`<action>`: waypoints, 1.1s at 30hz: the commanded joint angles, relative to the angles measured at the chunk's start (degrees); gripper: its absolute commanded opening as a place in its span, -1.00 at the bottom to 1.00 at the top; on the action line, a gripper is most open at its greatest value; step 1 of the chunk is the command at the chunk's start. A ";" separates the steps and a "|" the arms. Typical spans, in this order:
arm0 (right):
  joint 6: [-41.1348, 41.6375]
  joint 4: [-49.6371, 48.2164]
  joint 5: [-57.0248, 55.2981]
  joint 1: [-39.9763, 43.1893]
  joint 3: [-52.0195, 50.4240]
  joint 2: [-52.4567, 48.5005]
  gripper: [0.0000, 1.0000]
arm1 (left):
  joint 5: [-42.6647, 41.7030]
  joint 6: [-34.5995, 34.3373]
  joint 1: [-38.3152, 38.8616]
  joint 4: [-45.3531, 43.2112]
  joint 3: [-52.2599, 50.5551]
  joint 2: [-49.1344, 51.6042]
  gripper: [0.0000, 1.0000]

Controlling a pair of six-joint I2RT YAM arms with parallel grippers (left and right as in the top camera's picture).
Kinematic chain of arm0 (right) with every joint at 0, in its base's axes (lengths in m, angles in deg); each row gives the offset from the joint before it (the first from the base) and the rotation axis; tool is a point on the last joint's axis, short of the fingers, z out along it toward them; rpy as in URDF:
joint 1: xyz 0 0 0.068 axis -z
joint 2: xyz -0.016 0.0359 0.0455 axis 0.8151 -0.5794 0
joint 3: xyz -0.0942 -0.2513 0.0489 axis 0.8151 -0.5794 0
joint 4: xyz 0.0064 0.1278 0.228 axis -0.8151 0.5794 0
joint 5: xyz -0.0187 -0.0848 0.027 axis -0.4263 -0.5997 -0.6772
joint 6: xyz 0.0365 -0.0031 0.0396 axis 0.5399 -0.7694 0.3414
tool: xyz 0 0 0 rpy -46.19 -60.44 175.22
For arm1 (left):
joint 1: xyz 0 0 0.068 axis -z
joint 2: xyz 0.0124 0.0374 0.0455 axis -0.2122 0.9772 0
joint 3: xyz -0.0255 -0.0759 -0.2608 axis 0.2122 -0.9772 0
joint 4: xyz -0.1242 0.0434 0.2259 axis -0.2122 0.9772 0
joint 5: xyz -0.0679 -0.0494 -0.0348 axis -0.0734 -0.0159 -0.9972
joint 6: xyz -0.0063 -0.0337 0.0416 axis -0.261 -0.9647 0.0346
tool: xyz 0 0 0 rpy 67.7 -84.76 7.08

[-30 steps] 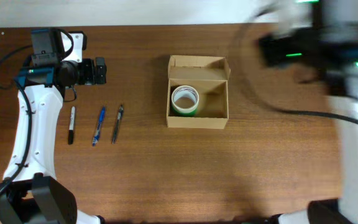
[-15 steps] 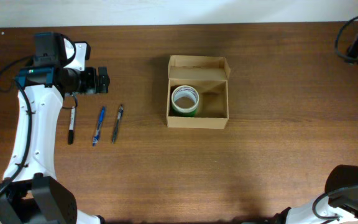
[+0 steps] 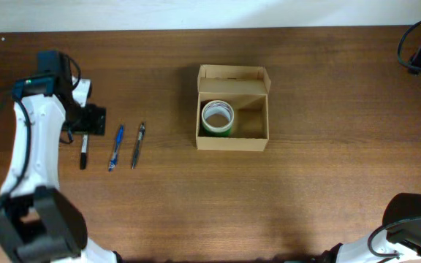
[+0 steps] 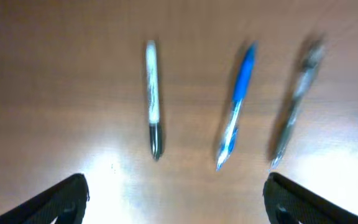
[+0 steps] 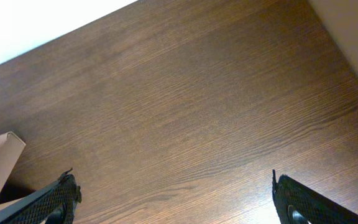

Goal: Pack container
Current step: 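Lower the left gripper onto the black marker and grasp it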

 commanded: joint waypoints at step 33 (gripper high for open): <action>0.74 0.04 0.68 0.02 0.39 -0.52 0.97 | -6.71 5.84 -5.81 -9.42 0.33 20.98 0.38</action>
